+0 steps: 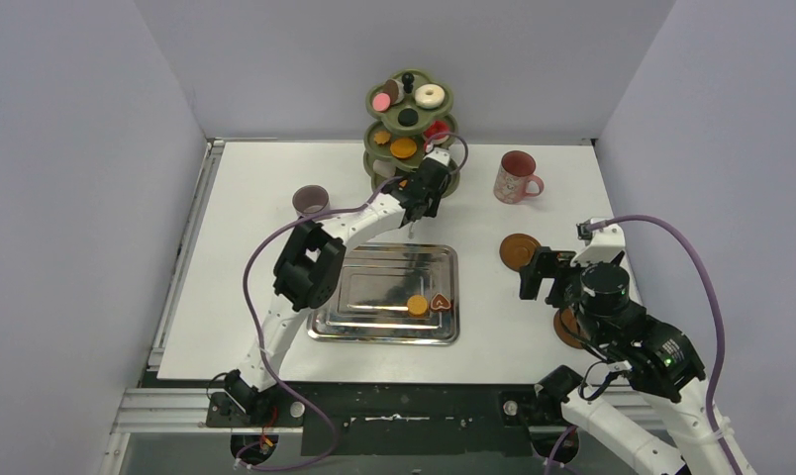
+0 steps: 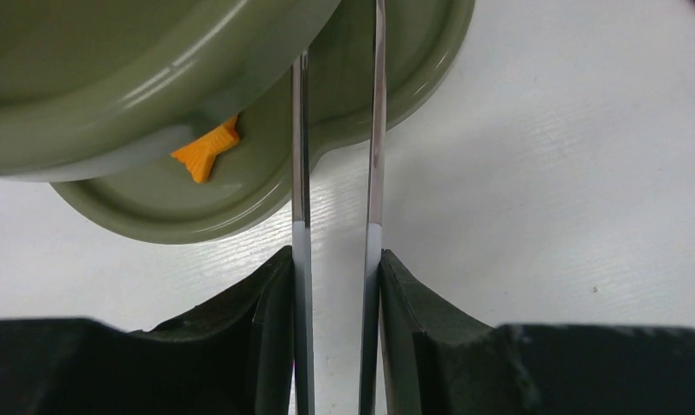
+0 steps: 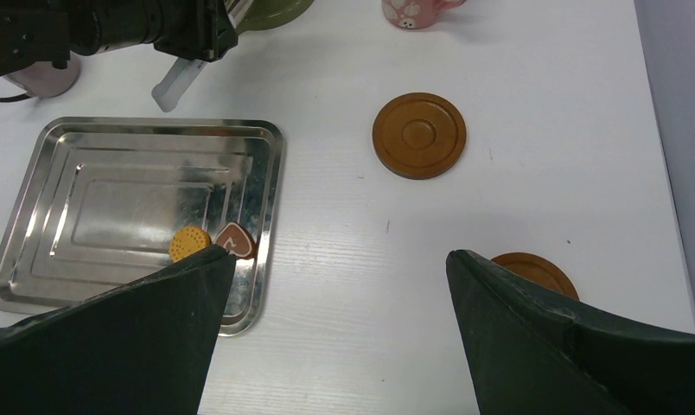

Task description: Serve the afternoon tea

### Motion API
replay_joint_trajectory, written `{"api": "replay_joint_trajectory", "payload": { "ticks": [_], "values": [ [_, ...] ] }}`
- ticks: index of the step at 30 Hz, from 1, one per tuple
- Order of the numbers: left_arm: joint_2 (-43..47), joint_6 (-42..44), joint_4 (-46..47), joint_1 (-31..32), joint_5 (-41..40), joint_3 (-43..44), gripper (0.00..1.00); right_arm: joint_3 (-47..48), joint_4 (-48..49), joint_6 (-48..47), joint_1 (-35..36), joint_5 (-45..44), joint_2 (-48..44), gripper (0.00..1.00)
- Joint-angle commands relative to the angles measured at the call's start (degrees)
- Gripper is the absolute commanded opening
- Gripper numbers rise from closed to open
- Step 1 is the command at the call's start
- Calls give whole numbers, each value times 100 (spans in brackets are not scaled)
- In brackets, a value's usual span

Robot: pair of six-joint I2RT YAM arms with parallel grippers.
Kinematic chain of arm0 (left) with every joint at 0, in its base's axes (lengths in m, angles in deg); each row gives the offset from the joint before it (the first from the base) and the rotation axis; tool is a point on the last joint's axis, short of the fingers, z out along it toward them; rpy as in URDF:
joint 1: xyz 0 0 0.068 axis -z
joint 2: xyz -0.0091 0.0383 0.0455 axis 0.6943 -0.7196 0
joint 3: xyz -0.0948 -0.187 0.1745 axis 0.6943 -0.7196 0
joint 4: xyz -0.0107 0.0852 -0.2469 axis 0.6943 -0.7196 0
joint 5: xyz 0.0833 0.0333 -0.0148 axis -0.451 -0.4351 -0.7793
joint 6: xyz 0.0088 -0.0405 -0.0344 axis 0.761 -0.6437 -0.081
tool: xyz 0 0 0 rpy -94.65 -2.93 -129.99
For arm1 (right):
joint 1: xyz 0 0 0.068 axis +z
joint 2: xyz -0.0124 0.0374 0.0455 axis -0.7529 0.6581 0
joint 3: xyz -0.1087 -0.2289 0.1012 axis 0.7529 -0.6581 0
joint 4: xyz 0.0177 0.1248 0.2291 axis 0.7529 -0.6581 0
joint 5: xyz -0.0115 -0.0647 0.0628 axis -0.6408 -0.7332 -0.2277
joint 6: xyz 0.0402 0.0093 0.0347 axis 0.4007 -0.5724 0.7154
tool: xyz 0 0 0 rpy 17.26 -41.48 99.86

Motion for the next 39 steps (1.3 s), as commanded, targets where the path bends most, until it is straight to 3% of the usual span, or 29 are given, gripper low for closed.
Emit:
{"api": "replay_joint_trajectory", "payload": {
  "ticks": [1,7,21,31,39],
  "values": [
    [-45,43,141,-71,112,382,21,142,219,-32,-32,-247,2,100],
    [265,81,120,-55,245,279,22,98,227,94,-32,-195,-13,100],
    [1862,-300,-67,185,733,-1275,26,346,21,-30,-32,-185,-271,100],
    [3109,-570,-919,293,1586,-2374,28,572,-256,-157,-34,-178,-409,100],
    [4349,-420,-2018,703,1546,-3152,29,658,-584,-105,-32,-134,-552,100]
  ]
}}
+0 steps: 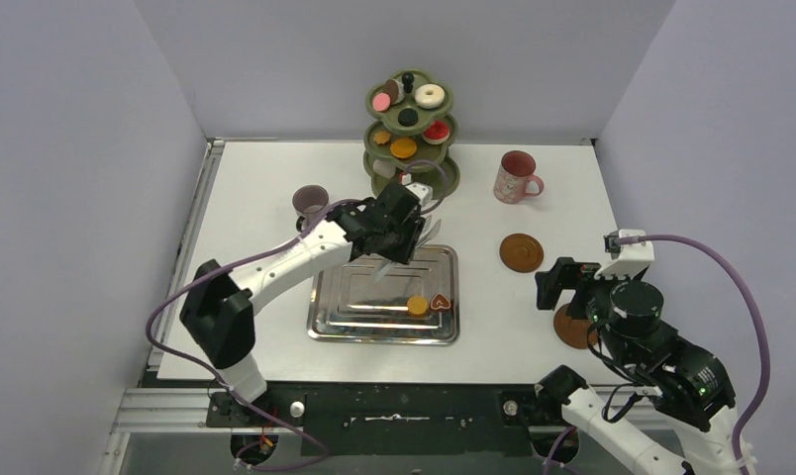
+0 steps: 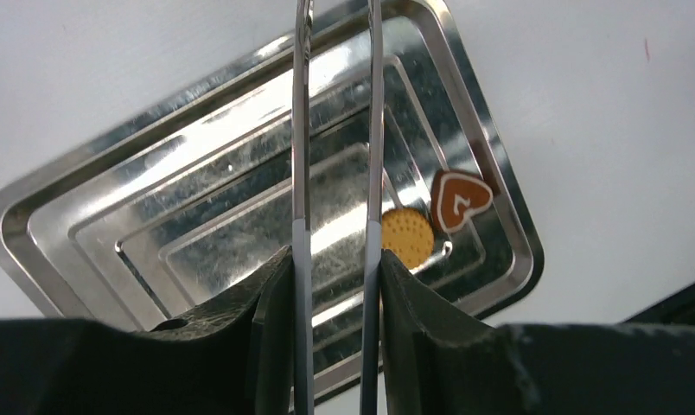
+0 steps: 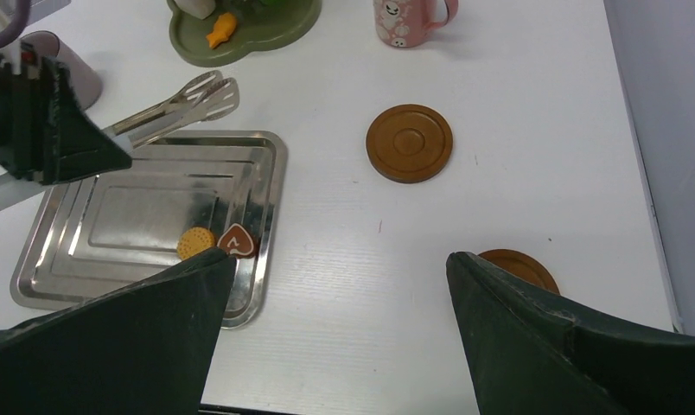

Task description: Serve the afternoon tea

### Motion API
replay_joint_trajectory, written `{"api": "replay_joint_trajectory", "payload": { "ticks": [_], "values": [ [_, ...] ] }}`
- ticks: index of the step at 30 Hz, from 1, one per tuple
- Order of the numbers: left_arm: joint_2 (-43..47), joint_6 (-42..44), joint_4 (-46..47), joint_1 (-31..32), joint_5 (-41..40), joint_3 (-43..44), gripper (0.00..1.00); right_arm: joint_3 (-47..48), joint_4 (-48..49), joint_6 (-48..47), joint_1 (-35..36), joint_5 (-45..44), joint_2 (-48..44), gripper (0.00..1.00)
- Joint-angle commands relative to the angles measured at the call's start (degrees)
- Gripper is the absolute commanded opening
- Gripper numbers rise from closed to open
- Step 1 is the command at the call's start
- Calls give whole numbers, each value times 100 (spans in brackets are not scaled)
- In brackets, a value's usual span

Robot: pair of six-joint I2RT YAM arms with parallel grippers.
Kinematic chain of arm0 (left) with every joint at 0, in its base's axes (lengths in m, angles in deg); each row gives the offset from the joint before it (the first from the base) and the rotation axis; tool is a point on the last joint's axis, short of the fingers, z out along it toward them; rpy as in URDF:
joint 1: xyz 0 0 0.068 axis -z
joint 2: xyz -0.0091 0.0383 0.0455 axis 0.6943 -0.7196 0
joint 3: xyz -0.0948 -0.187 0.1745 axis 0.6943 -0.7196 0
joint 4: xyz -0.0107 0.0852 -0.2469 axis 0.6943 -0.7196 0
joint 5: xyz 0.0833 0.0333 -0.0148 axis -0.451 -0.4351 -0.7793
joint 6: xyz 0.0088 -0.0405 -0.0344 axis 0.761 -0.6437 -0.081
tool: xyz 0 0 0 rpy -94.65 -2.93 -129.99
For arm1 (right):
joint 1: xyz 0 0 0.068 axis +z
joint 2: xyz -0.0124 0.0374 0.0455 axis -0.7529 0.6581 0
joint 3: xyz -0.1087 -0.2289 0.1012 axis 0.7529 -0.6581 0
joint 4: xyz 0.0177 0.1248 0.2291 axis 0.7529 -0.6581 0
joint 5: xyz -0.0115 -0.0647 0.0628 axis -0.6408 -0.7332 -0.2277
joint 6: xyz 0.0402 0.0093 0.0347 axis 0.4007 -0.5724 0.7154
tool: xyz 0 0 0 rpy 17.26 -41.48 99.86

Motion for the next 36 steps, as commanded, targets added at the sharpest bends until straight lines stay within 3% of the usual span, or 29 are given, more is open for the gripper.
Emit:
{"api": "replay_joint_trajectory", "payload": {
  "ticks": [1,12,18,36],
  "values": [
    [987,51,-628,313,69,-256,30,222,-132,-47,-32,-110,-164,100],
    [2228,-145,-1632,1205,-200,-1004,35,477,-346,51,-32,-173,-66,100],
    [2275,-271,-1896,1623,-434,-1174,36,654,-430,70,-32,-203,41,100],
    [1789,-228,-1548,1674,-338,-1435,44,843,-512,27,-32,-476,73,100]
  ]
}}
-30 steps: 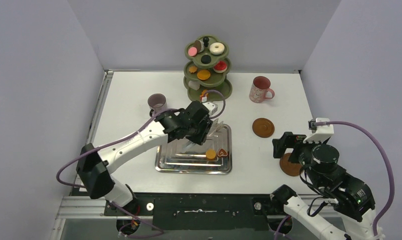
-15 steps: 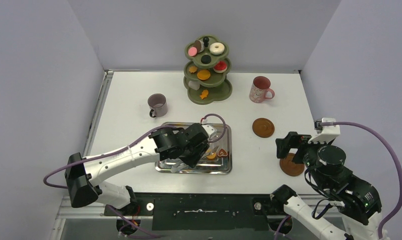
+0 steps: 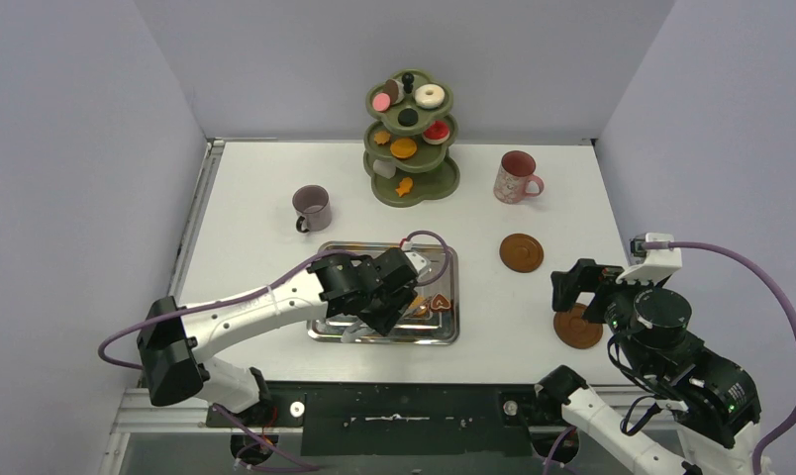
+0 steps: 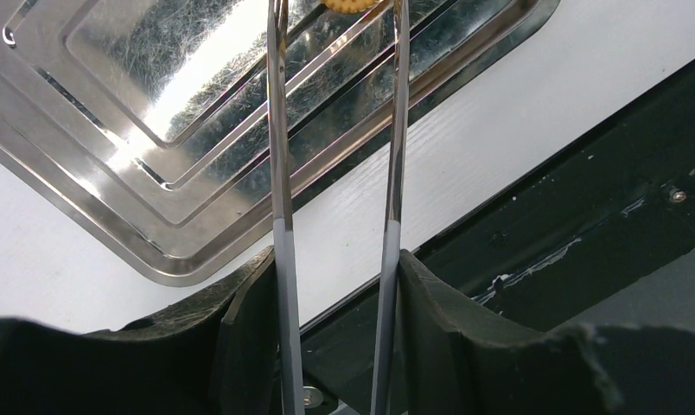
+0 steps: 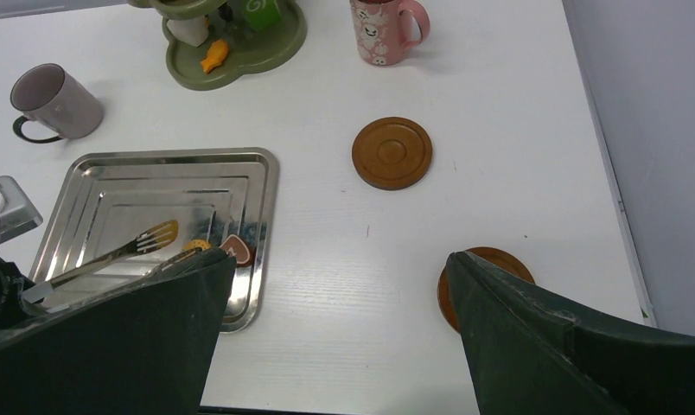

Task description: Serve the afternoon tea

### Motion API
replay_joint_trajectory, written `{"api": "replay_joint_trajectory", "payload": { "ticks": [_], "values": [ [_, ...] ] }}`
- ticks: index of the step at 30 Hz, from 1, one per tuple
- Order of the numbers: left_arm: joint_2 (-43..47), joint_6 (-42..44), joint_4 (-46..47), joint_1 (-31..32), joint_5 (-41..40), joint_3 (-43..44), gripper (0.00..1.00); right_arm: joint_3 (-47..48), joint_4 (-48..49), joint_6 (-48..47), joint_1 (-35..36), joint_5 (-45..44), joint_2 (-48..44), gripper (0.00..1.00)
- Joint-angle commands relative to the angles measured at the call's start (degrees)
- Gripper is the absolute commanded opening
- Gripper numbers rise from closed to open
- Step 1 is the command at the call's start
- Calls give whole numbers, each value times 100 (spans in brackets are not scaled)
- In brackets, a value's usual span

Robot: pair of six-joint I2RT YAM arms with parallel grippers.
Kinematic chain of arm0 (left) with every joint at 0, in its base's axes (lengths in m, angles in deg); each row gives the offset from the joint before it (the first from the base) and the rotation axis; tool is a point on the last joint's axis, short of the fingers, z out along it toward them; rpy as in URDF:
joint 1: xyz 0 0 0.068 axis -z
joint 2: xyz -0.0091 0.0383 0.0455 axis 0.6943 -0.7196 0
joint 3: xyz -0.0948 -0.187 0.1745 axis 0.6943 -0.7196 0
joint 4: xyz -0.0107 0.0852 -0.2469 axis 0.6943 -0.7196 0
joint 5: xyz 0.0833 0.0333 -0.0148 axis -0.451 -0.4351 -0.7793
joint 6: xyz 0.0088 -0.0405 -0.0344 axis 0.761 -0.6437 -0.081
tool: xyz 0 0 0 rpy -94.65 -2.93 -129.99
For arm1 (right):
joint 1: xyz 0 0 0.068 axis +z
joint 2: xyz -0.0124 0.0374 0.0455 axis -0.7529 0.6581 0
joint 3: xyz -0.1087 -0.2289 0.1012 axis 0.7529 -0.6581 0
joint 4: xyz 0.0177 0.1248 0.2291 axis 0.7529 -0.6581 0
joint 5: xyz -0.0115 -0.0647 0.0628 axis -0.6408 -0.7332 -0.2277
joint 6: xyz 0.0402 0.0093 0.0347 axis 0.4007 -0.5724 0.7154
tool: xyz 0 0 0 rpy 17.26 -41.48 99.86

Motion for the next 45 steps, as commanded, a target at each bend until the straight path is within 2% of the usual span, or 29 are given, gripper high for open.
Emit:
{"api": "replay_joint_trajectory", "payload": {
  "ticks": [1,12,23,37,45],
  "values": [
    [-103,1,349,19,-24,-41,44,190,17,-46,-32,-268,86,100],
    [-292,14,478,-18,53,-53,45,171,25,-68,-32,-284,81,100],
    [-80,-22,393,59,191,-78,45,37,47,-76,-32,-271,19,100],
    [-224,-4,171,65,-170,299,30,-73,233,-45,-33,-105,40,100],
    [-212,-53,360,-252,-451,541,29,-184,358,-33,-36,0,-55,100]
  ]
}}
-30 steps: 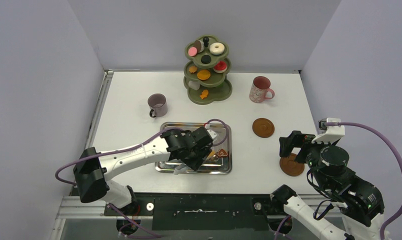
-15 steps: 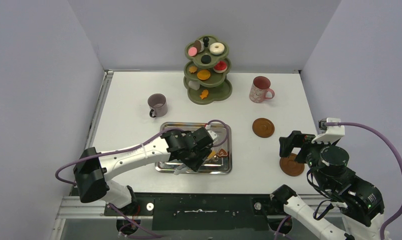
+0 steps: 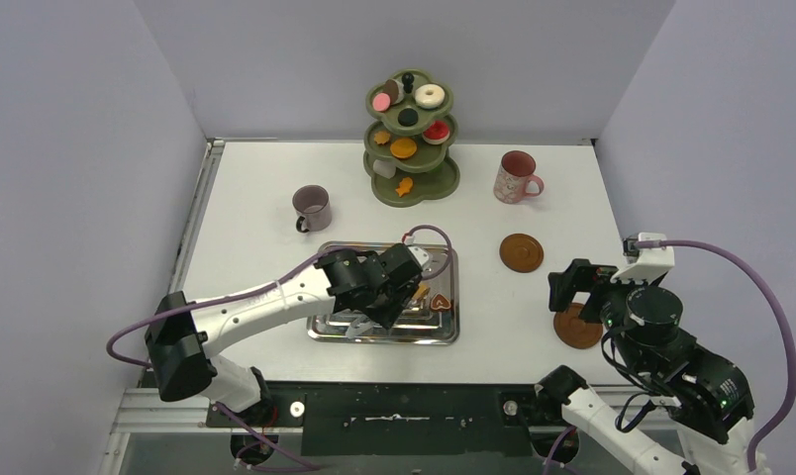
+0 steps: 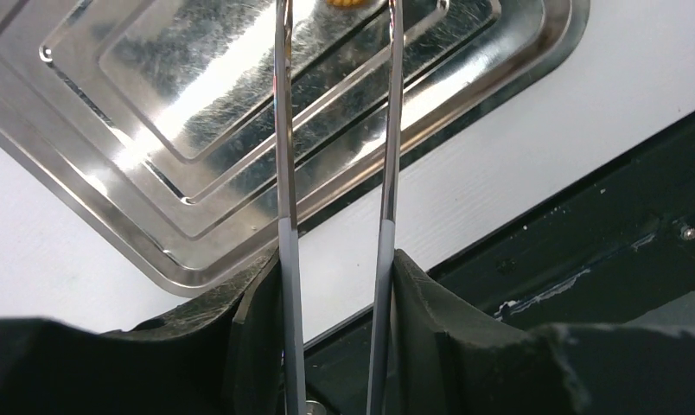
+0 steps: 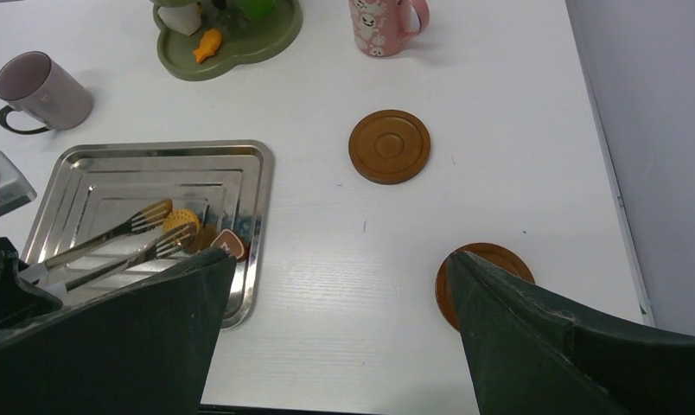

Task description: Serve the afternoon tea

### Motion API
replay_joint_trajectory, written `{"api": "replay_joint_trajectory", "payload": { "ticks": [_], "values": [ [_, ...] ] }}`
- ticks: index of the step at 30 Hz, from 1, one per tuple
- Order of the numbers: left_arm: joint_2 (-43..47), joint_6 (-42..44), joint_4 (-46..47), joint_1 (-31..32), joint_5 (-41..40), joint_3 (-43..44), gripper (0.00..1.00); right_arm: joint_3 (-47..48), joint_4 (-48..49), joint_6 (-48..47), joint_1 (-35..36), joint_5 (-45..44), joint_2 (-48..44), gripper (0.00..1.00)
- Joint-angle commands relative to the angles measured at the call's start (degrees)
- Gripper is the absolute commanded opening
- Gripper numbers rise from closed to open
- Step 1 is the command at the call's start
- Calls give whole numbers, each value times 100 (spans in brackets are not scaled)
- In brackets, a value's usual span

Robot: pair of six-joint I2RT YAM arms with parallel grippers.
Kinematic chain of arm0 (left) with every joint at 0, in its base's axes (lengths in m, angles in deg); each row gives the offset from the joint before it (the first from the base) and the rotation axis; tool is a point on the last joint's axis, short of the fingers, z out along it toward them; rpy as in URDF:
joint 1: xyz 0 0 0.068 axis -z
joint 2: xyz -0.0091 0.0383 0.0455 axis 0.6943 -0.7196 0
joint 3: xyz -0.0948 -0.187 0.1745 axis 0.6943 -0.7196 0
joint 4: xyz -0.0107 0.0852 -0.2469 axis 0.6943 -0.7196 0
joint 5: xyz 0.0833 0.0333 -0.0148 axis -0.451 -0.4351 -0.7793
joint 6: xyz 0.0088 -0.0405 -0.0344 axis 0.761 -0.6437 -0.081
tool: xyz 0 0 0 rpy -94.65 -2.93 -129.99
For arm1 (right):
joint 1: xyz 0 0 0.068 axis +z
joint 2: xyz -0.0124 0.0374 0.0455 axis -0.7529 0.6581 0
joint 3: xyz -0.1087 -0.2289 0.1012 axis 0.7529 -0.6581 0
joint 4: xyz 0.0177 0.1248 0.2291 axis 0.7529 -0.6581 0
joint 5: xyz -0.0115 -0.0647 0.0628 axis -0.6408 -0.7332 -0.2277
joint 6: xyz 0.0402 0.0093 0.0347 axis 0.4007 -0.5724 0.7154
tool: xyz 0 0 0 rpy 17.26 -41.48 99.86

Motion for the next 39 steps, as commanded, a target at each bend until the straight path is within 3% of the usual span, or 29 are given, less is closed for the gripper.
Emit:
{"api": "replay_joint_trajectory", "payload": {
  "ticks": [1,10,21,31,39],
  "values": [
    [78,8,334,-259,-286,479,29,-37,345,-15,-33,79,-62,100],
    [-476,409,972,-909,-892,1388,27,-127,540,-166,-32,159,-161,100],
    [-2171,927,1641,-1294,-1376,2982,26,-122,738,-174,-32,215,-204,100],
    [-3533,1050,1513,-1592,-1231,4445,26,-190,860,-135,-32,276,-188,100],
    [-4062,1043,1685,-1820,-941,4858,26,-185,903,-134,-32,224,-163,100]
  ]
}}
